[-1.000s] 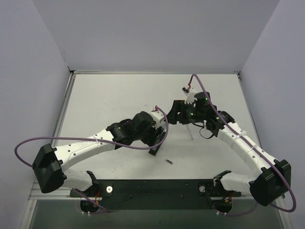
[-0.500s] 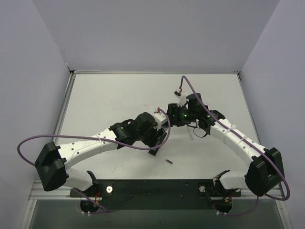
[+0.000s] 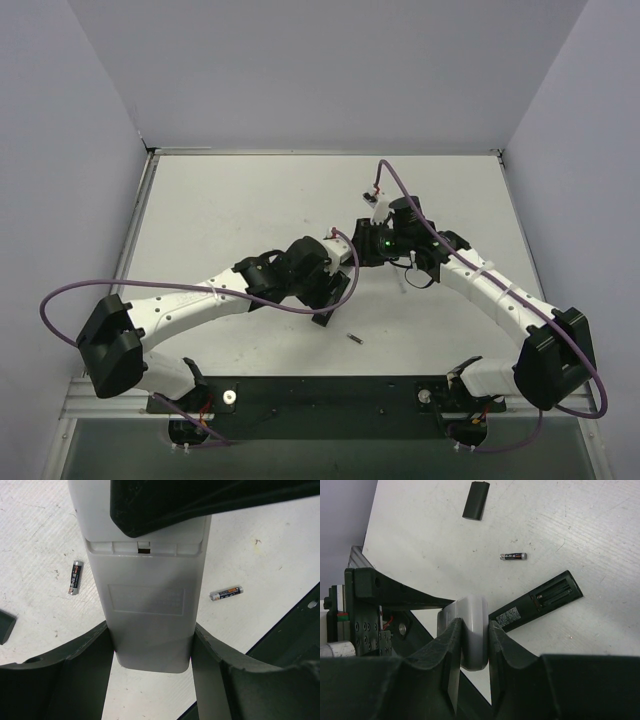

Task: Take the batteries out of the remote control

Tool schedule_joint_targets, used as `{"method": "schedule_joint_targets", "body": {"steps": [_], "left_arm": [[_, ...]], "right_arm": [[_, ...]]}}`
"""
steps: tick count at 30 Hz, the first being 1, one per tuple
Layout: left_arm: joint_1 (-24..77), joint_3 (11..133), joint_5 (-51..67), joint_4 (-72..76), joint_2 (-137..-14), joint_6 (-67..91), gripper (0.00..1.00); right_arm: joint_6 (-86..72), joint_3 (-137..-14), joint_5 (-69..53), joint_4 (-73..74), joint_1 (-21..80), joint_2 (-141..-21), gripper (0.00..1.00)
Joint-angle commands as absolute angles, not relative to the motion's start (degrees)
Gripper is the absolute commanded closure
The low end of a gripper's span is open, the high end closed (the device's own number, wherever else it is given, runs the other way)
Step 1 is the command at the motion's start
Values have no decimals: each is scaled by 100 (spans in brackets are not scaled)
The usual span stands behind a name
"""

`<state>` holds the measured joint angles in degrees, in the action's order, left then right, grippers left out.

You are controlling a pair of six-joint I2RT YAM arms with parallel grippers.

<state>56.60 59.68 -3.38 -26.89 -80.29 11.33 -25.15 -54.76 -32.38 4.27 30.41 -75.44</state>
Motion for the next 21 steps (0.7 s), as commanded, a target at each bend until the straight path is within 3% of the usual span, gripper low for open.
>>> {"method": "schedule_joint_targets", "body": {"steps": [1,3,21], "left_arm": [[5704,6302,-149,-2601,-7963,976,100],[5722,6302,-167,-2628,-7963,958,100],[5731,6407,-62,-2918,-8340,1002,100]], "right_arm": [[-2320,-5361,-2962,466,2936,-7550,91],[-2373,-5344,-2936,466,2848,-7532,87],[-2900,-4896,-3629,-351,2154,-7269,89]]}}
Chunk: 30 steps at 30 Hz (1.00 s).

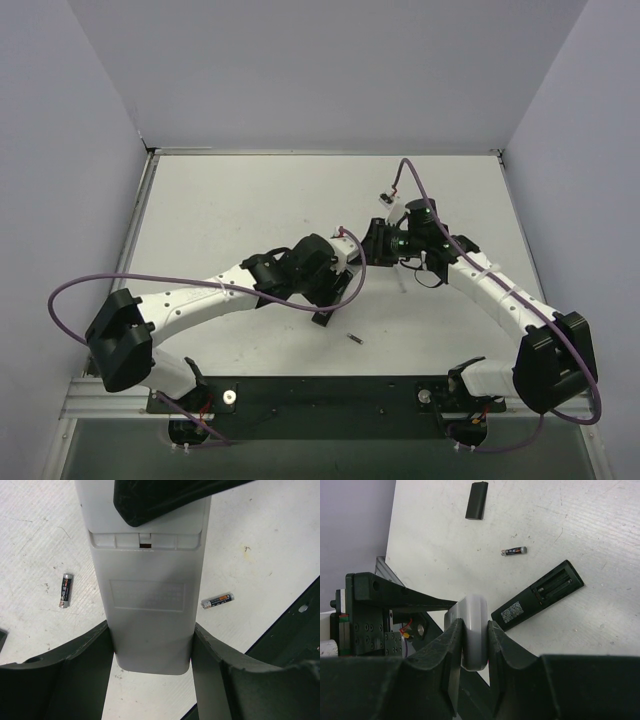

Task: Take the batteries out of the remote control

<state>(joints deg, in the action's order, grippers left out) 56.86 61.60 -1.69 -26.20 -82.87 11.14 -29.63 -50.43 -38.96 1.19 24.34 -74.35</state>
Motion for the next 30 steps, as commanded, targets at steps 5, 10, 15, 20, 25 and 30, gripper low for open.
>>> {"method": "schedule_joint_targets", "body": {"steps": [5,10,15,20,25,30], "left_arm": [[5730,6486,-123,-3014,-8516,1020,100],[5730,6574,-246,-3155,-8639,1054,100],[5730,6583,-211,-3155,-8666,1063,100],[5722,6583,-220,-3190,-8684,1081,100],[5730,6600,-211,-3199,-8701,1099,100],[5722,6557,-211,-3191,-8666,1099,100]], "right_arm": [[-2979,-4852,-3849,-448,2066,-7251,89],[-3041,-4799,-3885,-545,2004,-7198,88],[-3137,-4790,-3990,-615,1969,-7268,95],[-3120,-4790,-3981,-633,1978,-7198,73],[-3129,-4781,-4016,-685,1978,-7181,100],[-3120,-4746,-3999,-668,1969,-7172,100]]}}
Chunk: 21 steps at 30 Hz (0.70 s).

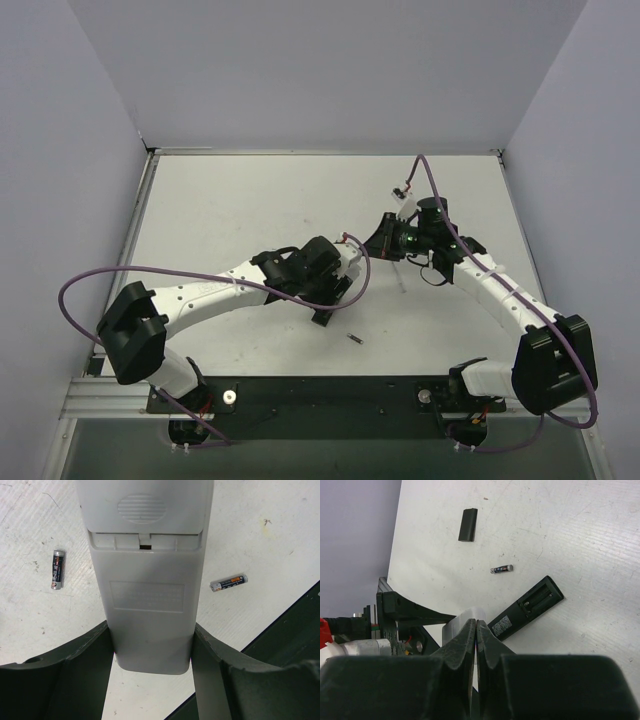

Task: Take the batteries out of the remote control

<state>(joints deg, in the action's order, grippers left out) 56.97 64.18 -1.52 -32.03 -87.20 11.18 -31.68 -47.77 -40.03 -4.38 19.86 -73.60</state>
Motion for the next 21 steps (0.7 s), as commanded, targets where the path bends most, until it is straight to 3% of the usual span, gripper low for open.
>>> {"method": "schedule_joint_targets", "body": {"steps": [1,3,4,6,9,14,21], "left_arm": [[5730,6557,-202,-3199,-8657,1090,100],[5722,6548,-193,-3208,-8666,1081,100],[5722,6548,-185,-3208,-8657,1090,100],[5730,6557,-167,-3199,-8666,1099,100],[5730,6539,-114,-3173,-8657,1107,100],[5730,6548,-97,-3147,-8666,1125,100],[5730,6566,-123,-3173,-8684,1125,100]], "right_arm": [[-3111,-4746,-3982,-651,1977,-7154,100],[-3076,-4772,-3894,-572,1978,-7137,90],[-3033,-4790,-3876,-493,1978,-7137,74],[-2840,-4869,-3946,-387,1977,-7198,58],[-2620,-5009,-4104,-80,2021,-7382,50],[-2479,-5177,-4105,211,2179,-7611,47],[-2549,-5142,-4078,44,2364,-7778,59]]}}
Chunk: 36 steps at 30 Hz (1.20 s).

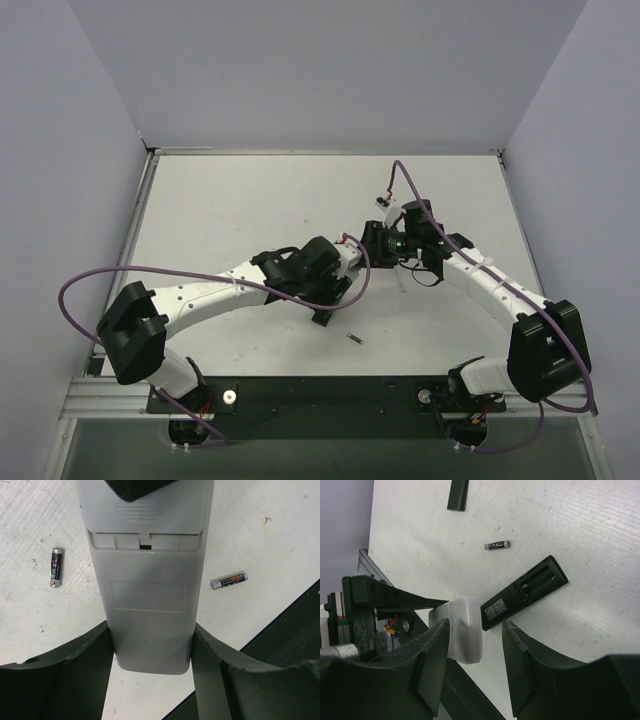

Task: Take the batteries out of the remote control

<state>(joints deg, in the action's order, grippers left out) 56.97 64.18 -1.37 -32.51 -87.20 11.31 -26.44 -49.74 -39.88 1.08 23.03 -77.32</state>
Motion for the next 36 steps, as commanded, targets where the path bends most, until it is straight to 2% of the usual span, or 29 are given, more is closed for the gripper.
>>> {"method": "schedule_joint_targets", "body": {"steps": [1,3,6,11,12,15,18,31,36], "left_arm": [[5722,6557,-123,-3173,-8684,1125,100],[5722,6530,-123,-3173,-8666,1125,100],[5730,6504,-141,-3164,-8666,1125,100],[5730,6513,-141,-3164,-8666,1116,100],[5722,6504,-141,-3173,-8666,1116,100],[5730,6504,-167,-3199,-8657,1107,100],[5730,6486,-176,-3217,-8675,1107,100],[5722,6363,-255,-3471,-8578,1107,100],[5730,6091,-229,-3735,-8473,1134,100]], "right_arm": [[-2566,-5124,-4052,44,2364,-7778,62],[-2566,-5072,-3920,44,2347,-7735,70],[-2584,-5036,-3832,35,2329,-7699,76],[-2654,-5001,-3762,44,2233,-7664,77],[-2663,-4992,-3770,44,2224,-7647,84],[-2698,-4966,-3805,-158,2189,-7594,95],[-2751,-4904,-3832,-237,2119,-7541,100],[-3137,-4816,-3990,-729,1758,-7514,100],[-3322,-4904,-3921,-1054,1617,-7882,100]]}}
